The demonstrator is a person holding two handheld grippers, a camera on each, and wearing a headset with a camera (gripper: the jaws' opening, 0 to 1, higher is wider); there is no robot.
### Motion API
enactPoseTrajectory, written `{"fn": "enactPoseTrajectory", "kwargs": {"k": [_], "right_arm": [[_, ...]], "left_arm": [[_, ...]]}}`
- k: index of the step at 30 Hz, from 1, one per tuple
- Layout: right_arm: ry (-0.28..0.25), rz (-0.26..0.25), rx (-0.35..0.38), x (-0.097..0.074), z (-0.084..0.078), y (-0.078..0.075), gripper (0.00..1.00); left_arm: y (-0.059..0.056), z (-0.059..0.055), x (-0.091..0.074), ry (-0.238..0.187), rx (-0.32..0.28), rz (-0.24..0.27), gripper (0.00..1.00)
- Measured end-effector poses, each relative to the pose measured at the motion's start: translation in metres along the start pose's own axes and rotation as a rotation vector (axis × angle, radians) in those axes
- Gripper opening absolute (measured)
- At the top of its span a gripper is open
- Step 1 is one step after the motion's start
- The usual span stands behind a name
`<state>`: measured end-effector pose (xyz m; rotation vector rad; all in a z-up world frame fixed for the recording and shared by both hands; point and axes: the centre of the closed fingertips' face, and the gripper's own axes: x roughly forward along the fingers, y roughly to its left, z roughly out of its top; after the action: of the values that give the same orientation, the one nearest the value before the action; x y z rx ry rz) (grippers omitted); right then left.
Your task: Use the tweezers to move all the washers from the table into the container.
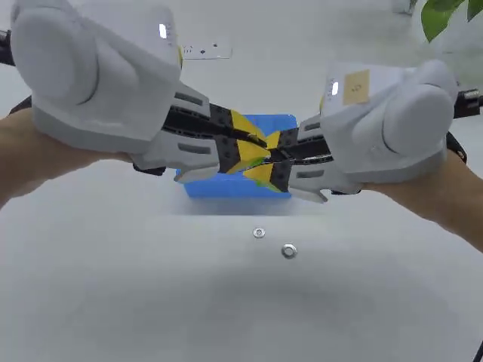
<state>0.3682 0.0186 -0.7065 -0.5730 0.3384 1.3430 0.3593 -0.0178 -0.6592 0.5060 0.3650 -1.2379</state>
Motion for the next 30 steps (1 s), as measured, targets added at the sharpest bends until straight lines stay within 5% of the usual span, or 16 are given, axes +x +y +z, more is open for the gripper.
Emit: {"fn": "enactPoseTrajectory", "kwargs": {"k": [14,30], "right_arm": [[0.022,0.047,0.047,-0.008,-0.013,0.05,0.11],[0.05,0.076,0.118,0.007,-0.039,0.07,0.11]], "left_arm": [[-0.05,-0.005,0.002,0.005,-0.044,-0.045,0.08],[-0.066,-0.031,0.015,0.024,-0.135,-0.047,0.08]]}}
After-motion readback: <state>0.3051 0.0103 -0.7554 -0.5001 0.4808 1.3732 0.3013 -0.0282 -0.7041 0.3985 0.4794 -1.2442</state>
